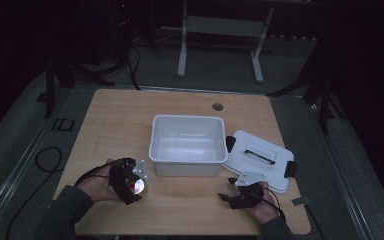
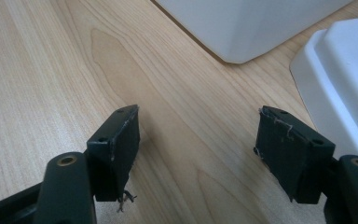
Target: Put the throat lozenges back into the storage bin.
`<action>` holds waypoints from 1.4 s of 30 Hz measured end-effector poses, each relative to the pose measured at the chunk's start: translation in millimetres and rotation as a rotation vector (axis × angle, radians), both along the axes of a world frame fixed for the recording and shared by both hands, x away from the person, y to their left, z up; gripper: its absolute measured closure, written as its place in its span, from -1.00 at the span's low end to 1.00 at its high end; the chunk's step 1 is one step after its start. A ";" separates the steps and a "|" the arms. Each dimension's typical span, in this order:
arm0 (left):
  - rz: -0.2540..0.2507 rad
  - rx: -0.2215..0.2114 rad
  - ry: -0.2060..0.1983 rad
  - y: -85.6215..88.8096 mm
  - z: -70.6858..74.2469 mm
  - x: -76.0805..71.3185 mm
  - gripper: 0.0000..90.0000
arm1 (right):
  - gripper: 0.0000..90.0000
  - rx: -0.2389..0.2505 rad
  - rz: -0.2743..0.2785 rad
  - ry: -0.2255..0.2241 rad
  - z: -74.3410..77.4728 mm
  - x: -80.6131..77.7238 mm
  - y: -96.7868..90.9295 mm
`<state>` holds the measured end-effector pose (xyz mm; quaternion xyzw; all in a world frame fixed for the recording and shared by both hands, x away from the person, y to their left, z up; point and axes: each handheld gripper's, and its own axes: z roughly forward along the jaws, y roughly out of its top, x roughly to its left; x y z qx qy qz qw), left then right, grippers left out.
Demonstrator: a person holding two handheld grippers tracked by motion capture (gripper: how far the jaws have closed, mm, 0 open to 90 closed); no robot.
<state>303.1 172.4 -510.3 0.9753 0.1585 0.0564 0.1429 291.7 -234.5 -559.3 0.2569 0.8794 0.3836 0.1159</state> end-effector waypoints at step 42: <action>-0.063 0.112 0.039 -8.2 -9.1 7.8 -0.55 | -0.34 0.000 -0.005 -0.001 0.0 -0.5 0.1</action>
